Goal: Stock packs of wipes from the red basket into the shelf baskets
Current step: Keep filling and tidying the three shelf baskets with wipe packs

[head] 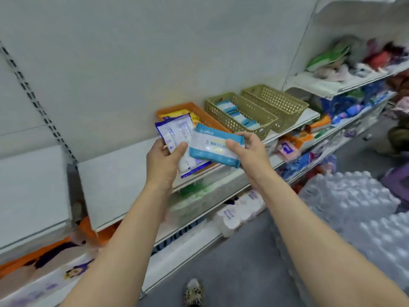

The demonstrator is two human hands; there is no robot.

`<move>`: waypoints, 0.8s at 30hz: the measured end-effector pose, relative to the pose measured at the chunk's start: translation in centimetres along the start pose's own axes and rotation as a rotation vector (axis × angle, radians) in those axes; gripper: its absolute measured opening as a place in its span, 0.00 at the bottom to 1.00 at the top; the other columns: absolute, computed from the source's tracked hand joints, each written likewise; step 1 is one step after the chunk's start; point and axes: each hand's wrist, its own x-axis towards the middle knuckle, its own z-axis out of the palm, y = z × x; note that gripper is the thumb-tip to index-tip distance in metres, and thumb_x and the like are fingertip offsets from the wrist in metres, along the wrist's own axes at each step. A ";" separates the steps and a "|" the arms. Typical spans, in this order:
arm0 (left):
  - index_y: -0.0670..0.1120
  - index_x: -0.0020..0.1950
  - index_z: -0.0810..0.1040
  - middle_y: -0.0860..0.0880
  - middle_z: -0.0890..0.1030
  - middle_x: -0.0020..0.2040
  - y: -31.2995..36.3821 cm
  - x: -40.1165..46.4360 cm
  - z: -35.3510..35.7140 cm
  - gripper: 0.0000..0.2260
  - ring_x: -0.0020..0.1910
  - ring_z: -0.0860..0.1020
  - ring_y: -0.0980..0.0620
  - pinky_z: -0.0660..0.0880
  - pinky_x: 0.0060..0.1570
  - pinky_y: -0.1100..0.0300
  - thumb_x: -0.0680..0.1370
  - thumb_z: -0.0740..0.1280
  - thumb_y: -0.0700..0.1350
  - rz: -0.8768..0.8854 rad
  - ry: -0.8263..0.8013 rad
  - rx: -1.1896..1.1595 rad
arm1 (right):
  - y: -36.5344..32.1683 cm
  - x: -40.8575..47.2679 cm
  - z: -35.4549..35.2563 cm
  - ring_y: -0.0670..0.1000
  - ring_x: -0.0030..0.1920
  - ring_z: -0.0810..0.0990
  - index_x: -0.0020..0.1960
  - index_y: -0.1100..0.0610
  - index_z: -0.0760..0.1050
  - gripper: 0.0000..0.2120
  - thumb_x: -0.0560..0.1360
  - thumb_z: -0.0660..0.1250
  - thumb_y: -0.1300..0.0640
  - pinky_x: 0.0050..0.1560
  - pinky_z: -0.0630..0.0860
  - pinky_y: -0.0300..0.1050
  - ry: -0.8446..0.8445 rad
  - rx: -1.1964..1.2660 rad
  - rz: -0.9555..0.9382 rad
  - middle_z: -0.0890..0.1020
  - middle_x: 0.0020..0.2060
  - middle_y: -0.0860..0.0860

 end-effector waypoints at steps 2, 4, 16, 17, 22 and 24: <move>0.44 0.56 0.78 0.48 0.84 0.50 0.1 3.6 3.1 0.10 0.42 0.84 0.58 0.80 0.42 0.61 0.77 0.69 0.35 0.015 0.003 -0.016 | -1.0 4.4 -0.7 0.50 0.41 0.84 0.52 0.52 0.72 0.11 0.76 0.72 0.62 0.39 0.82 0.47 -0.027 -0.033 -0.030 0.83 0.49 0.55; 0.42 0.59 0.77 0.50 0.84 0.49 0.0 7.2 6.1 0.11 0.39 0.83 0.61 0.78 0.38 0.66 0.78 0.69 0.35 0.023 0.011 -0.012 | -1.7 8.6 -1.7 0.48 0.38 0.84 0.52 0.51 0.72 0.11 0.75 0.72 0.61 0.39 0.82 0.48 -0.022 -0.061 -0.044 0.84 0.46 0.53; 0.40 0.62 0.78 0.48 0.85 0.54 -4.2 19.5 17.2 0.14 0.47 0.85 0.55 0.80 0.40 0.62 0.77 0.71 0.38 0.038 0.229 0.048 | -0.7 30.9 -11.4 0.56 0.47 0.85 0.57 0.49 0.73 0.14 0.75 0.73 0.58 0.45 0.83 0.51 0.025 -0.248 -0.059 0.81 0.55 0.60; 0.40 0.62 0.78 0.48 0.85 0.54 -4.4 20.1 18.2 0.13 0.46 0.85 0.56 0.80 0.39 0.63 0.77 0.71 0.38 0.045 0.261 0.047 | -0.3 32.5 -11.7 0.56 0.48 0.84 0.59 0.50 0.73 0.15 0.75 0.73 0.58 0.47 0.83 0.52 -0.018 -0.293 -0.055 0.80 0.56 0.59; 0.41 0.61 0.78 0.48 0.84 0.53 -5.3 21.9 23.5 0.12 0.44 0.85 0.56 0.80 0.37 0.64 0.77 0.71 0.37 0.039 0.410 0.040 | 1.2 38.9 -11.9 0.55 0.53 0.81 0.58 0.49 0.74 0.16 0.73 0.74 0.55 0.56 0.79 0.54 -0.250 -0.566 -0.064 0.79 0.54 0.52; 0.41 0.59 0.78 0.48 0.84 0.52 -5.6 22.3 24.8 0.11 0.43 0.84 0.57 0.80 0.38 0.64 0.77 0.71 0.37 0.046 0.469 0.057 | 1.6 40.1 -11.4 0.51 0.51 0.78 0.62 0.52 0.73 0.17 0.75 0.73 0.55 0.51 0.74 0.43 -0.364 -0.697 -0.086 0.77 0.54 0.49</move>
